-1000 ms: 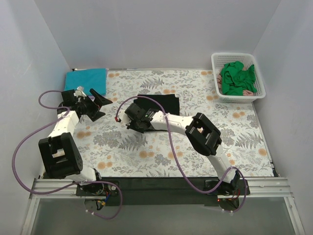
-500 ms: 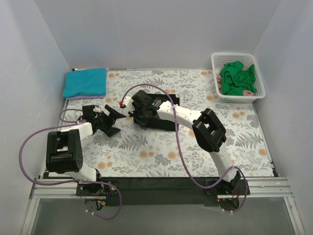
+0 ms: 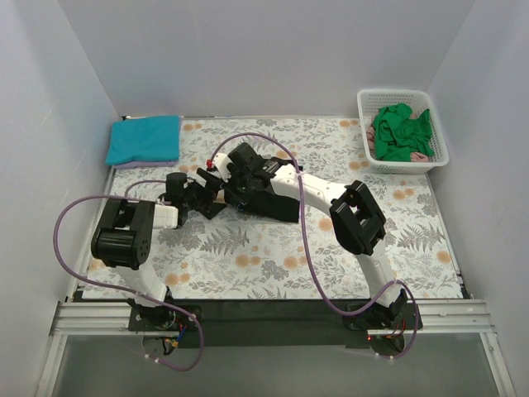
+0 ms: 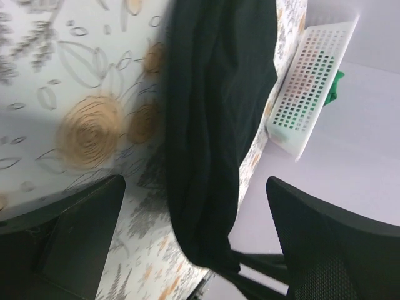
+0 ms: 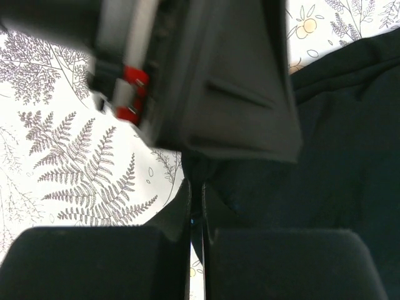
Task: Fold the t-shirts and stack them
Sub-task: Neatly place the folded tshirt to the corner
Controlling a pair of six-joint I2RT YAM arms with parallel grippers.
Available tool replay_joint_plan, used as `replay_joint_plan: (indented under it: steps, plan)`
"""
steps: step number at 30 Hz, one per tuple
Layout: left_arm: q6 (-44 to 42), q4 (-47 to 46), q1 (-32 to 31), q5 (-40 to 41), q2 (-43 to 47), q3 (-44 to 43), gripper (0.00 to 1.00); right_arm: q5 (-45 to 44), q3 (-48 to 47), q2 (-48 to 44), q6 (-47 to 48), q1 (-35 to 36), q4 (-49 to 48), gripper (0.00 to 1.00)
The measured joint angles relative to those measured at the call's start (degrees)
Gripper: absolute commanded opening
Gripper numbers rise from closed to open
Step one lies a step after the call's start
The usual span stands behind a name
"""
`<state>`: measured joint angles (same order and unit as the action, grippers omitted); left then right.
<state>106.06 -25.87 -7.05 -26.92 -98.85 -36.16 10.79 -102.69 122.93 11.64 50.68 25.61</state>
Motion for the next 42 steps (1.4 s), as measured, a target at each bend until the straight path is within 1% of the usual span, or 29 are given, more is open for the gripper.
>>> replay_joint_plan:
  steps: [6, 11, 12, 13, 16, 17, 20, 23, 25, 26, 27, 28, 29, 30, 31, 33, 34, 35, 36, 39, 42]
  plan:
    - [3.96, -4.92, -3.34, 3.1, -4.48, -2.86, 0.98, 1.62, -1.11, 0.0, -1.18, -0.61, 0.09, 0.01]
    - [5.9, -6.49, -4.13, 4.52, -8.59, -6.97, 0.98, 2.45, -1.88, 0.0, -1.92, -0.76, 0.02, 0.01]
    - [6.14, -6.73, -4.2, 4.81, -9.35, -7.8, 0.95, 2.51, -1.88, 0.0, -2.08, -0.76, 0.02, 0.01]
    - [6.38, -6.88, -4.24, 5.11, -9.92, -8.5, 0.9, 2.54, -1.88, 0.0, -2.29, -0.76, 0.04, 0.01]
    - [6.84, -7.26, -4.39, 6.14, -11.52, -9.97, 0.84, 2.75, -1.88, 0.0, -2.56, -0.81, 0.04, 0.01]
    - [6.93, -7.39, -4.42, 6.34, -12.09, -10.51, 0.8, 2.82, -1.88, 0.0, -2.67, -0.83, 0.04, 0.01]
    - [7.28, -7.91, -4.44, 6.69, -13.75, -12.0, 0.74, 2.91, -1.88, 0.0, -2.75, -0.87, 0.04, 0.01]
    - [7.39, -8.0, -4.48, 6.78, -14.82, -12.92, 0.67, 2.97, -1.88, 0.0, -2.91, -1.05, 0.02, 0.01]
    - [7.1, -7.74, -4.61, 7.02, -15.32, -13.25, 0.47, 3.1, -1.88, 0.0, -2.99, -1.11, 0.02, 0.01]
    - [6.84, -7.23, -4.68, 7.34, -15.56, -13.27, 0.34, 3.1, -1.88, 0.0, -3.1, -1.18, 0.02, 0.01]
    - [6.91, -7.1, -4.68, 7.61, -15.93, -13.22, 0.06, 3.1, -1.88, 0.0, -3.15, -1.22, 0.02, 0.01]
    - [6.38, -6.14, -4.74, 7.98, -16.26, -13.27, 0.0, 3.08, -1.88, 0.0, -3.26, -1.25, 0.02, 0.01]
    - [5.73, -5.07, -4.76, 8.28, -16.63, -13.31, 0.0, 3.08, -1.88, 0.0, -3.39, -1.29, 0.02, 0.01]
    - [4.87, -4.63, -4.76, 7.76, -16.76, -13.68, 0.0, 3.1, -1.88, 0.02, -3.54, -1.38, 0.11, 0.1]
    - [3.48, -2.89, -4.79, 7.85, -16.74, -14.93, 0.0, 3.08, -1.88, 0.0, -3.78, -1.6, 0.04, 0.4]
    - [-0.52, 1.92, -4.83, 8.37, -16.85, -18.23, 0.0, 3.13, -1.88, 0.0, -4.26, -1.99, -0.04, 0.66]
    - [-3.17, 5.22, -4.98, 8.9, -16.98, -20.63, 0.0, 3.32, -1.88, 0.0, -4.63, -2.29, 0.0, 0.87]
    - [-5.75, 8.04, -5.05, 9.53, -17.14, -22.95, 0.0, 3.48, -1.88, -0.02, -5.07, -2.62, -0.04, 0.94]
    - [-8.76, 10.75, -5.05, 10.1, -17.16, -25.03, 0.0, 3.61, -1.81, -0.13, -4.96, -3.1, -0.02, 0.98]
    - [-18.18, 19.45, -4.83, 12.26, -17.18, -31.58, 0.0, 4.2, 0.39, -1.95, -4.98, -5.22, -0.04, 0.98]
    - [-27.12, 26.16, -4.31, 15.04, -17.2, -37.18, 0.0, 4.42, 3.8, -5.7, -5.03, -8.07, 0.24, 0.98]
